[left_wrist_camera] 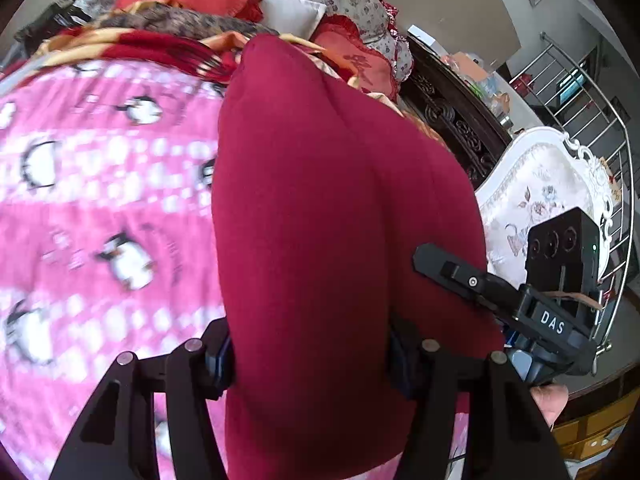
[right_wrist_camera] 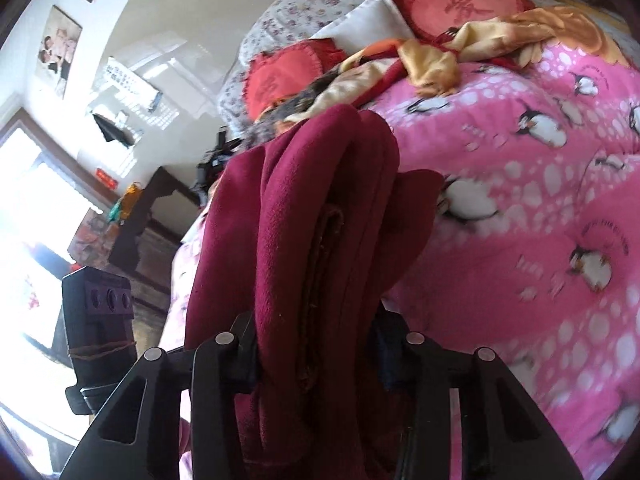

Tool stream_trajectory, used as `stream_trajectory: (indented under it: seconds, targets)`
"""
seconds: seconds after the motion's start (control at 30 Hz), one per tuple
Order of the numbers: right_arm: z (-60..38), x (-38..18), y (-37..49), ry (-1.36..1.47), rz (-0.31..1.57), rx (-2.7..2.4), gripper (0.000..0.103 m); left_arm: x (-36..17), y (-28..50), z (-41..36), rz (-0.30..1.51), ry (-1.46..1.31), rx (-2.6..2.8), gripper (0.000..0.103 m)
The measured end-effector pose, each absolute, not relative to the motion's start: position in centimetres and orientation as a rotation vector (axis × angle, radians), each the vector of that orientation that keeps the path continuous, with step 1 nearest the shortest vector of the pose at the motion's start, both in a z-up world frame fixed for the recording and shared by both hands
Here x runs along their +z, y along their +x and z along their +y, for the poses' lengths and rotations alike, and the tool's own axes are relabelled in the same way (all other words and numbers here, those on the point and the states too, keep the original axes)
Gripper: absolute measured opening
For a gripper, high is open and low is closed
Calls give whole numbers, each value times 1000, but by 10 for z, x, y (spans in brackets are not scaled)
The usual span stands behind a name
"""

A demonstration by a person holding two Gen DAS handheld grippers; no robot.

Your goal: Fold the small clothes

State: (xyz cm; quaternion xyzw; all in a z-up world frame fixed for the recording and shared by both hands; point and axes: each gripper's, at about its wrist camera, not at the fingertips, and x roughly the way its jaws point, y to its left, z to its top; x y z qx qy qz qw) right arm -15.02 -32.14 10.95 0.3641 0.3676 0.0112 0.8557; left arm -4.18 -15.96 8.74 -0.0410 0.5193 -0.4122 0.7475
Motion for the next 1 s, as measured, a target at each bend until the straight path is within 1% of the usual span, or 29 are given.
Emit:
stream_trajectory:
  seconds: [0.23,0.43,0.5,0.57,0.67,0.77,0.8,0.87,0.9,1.0]
  targets:
    - [-263,102,-159,799,821,115,18,89,-77,-97,1152,-64,-810,62]
    - [-224,74,-159,797,907,133,20,57,-95,-60,1220,-66,-745,63]
    - [-219,63,-155,765,979,102,23,45,-98,-57,1250,-58,-734,67]
    - [-218,55,-157,719,1043,52,25,42,-102,-49,1241,-61,-718,73]
    - [-220,75,-173,661,1000,24,25,51,-107,-41,1178,-35,-674,79]
    - [-212,114,-190,510,916,-33,24,61,-110,-38,1112,10,-624,83]
    - [-207,123,-193,481,896,-22,23,64,-111,-38,1092,21,-614,84]
    - [-188,141,-195,394,872,33,14,68,-114,-38,1061,36,-599,88]
    - [-181,143,-195,366,870,49,14,69,-116,-38,1048,49,-585,88]
    - [-152,134,-197,262,901,81,6,69,-116,-47,1041,82,-561,88]
